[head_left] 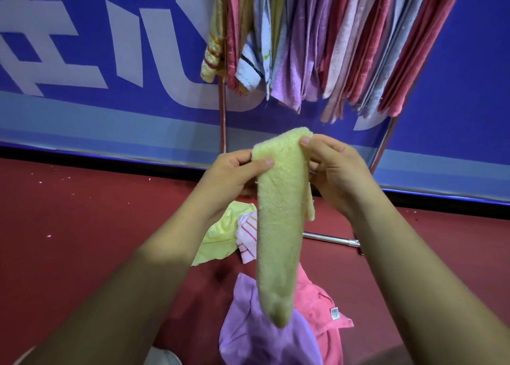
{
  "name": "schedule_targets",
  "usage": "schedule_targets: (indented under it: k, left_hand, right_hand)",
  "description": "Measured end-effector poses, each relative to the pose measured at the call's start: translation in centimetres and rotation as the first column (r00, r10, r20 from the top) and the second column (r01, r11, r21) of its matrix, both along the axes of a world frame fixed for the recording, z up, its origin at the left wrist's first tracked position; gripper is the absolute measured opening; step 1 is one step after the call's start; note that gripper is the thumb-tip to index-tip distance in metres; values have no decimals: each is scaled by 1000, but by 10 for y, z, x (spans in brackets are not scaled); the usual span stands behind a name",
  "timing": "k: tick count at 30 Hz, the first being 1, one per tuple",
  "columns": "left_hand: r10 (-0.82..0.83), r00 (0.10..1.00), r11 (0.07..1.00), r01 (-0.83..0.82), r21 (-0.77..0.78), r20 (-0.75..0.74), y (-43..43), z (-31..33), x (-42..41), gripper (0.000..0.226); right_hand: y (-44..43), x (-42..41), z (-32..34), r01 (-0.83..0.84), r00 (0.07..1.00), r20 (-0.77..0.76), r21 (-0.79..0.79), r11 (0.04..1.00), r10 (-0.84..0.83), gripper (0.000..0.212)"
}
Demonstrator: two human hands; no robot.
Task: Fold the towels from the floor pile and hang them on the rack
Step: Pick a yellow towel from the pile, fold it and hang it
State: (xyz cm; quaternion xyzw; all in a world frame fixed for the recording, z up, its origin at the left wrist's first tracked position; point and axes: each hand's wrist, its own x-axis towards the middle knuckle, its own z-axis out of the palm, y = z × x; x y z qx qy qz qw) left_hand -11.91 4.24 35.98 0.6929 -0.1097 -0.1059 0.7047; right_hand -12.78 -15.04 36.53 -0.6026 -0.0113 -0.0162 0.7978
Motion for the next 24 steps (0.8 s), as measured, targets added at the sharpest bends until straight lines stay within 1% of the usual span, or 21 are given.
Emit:
schedule_targets:
  k: [2,4,6,8,9,10,12,13,14,16,18,19,21,22,24]
  left_hand:
    - [45,998,997,-47,-64,-34,-2,1,1,12]
    - [83,994,990,-90,-107,-64,-3,1,3,13]
    - [116,989,979,-130,-157,-97,-2,1,6,13]
    - [129,982,964,-157,-214,-136,0,0,7,15]
    - [128,981,959,-160,-233,-146,0,0,8,16]
    - [122,982,956,-156,-250,-146,1,1,8,17]
    - [99,986,948,-134,-287,-135,2,2,10,19]
    - [76,989,947,-111,-302,-125,4,3,10,20]
    - [39,993,950,-72,-302,-111,5,3,10,22]
    - [-63,994,968,40,-246,-86,9,2,10,29]
    - [-146,986,981,133,-140,-86,12,-3,11,36]
    - [-157,983,986,151,-70,-92,13,-5,12,36]
    - [-120,988,989,127,69,-98,12,-7,12,25]
    - [-92,991,989,103,110,-100,11,-8,12,18]
    - [-45,994,990,57,129,-101,10,-10,12,14]
  right_hand:
    - [0,-1,-4,-96,994,-52,21,995,97,15]
    - [1,-1,-11,-180,977,-118,-8,984,178,27]
    - [3,-1,-17,-229,962,-159,-40,972,220,41]
    - [6,-2,-20,-229,961,-170,-55,972,217,49]
    - [6,-1,-21,-209,966,-167,-55,976,198,49]
    - [7,0,-21,-184,972,-154,-47,982,175,43]
    - [9,1,-22,-149,981,-131,-26,988,144,22]
    - [10,1,-21,-137,984,-120,-14,990,134,15]
    - [12,1,-21,-125,987,-105,-3,992,124,14]
    - [15,0,-19,-102,992,-80,-1,995,102,17]
    - [16,1,-17,-73,995,-63,2,997,73,16]
    - [15,1,-16,-57,996,-63,8,998,58,16]
    - [13,2,-14,-27,998,-65,18,999,28,15]
    - [11,3,-14,-13,998,-65,21,1000,14,13]
    - [8,3,-14,6,997,-75,40,999,-3,11]
